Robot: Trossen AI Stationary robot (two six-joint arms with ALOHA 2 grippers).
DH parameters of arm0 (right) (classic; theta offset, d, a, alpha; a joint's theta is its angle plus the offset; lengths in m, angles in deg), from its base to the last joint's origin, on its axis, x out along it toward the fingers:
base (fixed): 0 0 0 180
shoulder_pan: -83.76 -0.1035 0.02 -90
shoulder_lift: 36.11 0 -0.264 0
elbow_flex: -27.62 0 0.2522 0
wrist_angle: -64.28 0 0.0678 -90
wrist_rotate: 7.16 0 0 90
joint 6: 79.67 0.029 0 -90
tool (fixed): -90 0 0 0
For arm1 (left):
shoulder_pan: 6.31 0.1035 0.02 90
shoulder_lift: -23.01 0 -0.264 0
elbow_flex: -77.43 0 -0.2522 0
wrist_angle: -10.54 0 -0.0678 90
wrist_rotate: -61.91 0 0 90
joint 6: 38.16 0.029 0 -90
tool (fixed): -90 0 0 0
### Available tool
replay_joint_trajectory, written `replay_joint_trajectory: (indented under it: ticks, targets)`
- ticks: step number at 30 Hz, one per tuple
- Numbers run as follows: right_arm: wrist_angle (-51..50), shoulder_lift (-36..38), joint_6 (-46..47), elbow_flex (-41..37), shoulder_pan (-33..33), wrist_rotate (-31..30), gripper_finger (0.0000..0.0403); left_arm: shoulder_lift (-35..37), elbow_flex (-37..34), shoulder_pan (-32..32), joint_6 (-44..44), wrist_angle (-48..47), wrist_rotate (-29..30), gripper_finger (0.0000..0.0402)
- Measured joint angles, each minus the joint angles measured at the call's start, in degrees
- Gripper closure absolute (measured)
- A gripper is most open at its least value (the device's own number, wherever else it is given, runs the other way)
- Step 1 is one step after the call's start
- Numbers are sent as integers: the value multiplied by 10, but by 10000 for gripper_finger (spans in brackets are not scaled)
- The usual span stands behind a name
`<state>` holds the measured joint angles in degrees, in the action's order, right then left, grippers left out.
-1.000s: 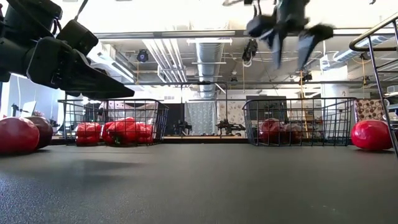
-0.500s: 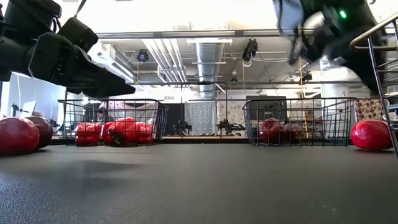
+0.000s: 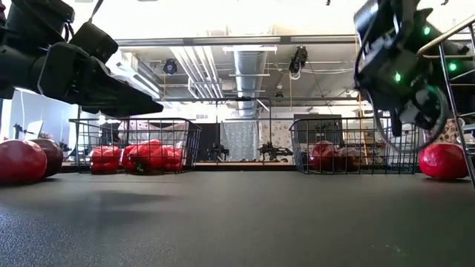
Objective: Sort produce into baskets
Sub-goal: Put the apple into the right black wire basket
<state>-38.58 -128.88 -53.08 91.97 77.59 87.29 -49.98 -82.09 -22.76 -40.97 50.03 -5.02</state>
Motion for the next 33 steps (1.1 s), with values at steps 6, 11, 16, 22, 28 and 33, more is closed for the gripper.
replay_joint_trajectory:
  ticks: [6, 11, 16, 22, 28, 33]
  targets:
    - [61, -41, -33, -31, 14, 0, 9, -25, 0, 0, 9, 28, 0, 65]
    - [69, -70, -43, -33, 16, -15, 11, -43, 0, 0, 15, 46, 2, 65]
    - [72, -75, -47, -46, 16, -19, 38, -46, 0, 0, 21, 52, 4, 65]
    - [75, -74, -59, -46, 17, -25, 109, -35, 0, 0, 21, 51, 5, 65]
    - [73, -71, -20, -9, 17, -3, 156, -30, 0, 0, 24, 51, 5, 65]
    - [70, -64, 30, 74, 17, 93, 162, -32, 0, 0, 30, 40, 6, 65]
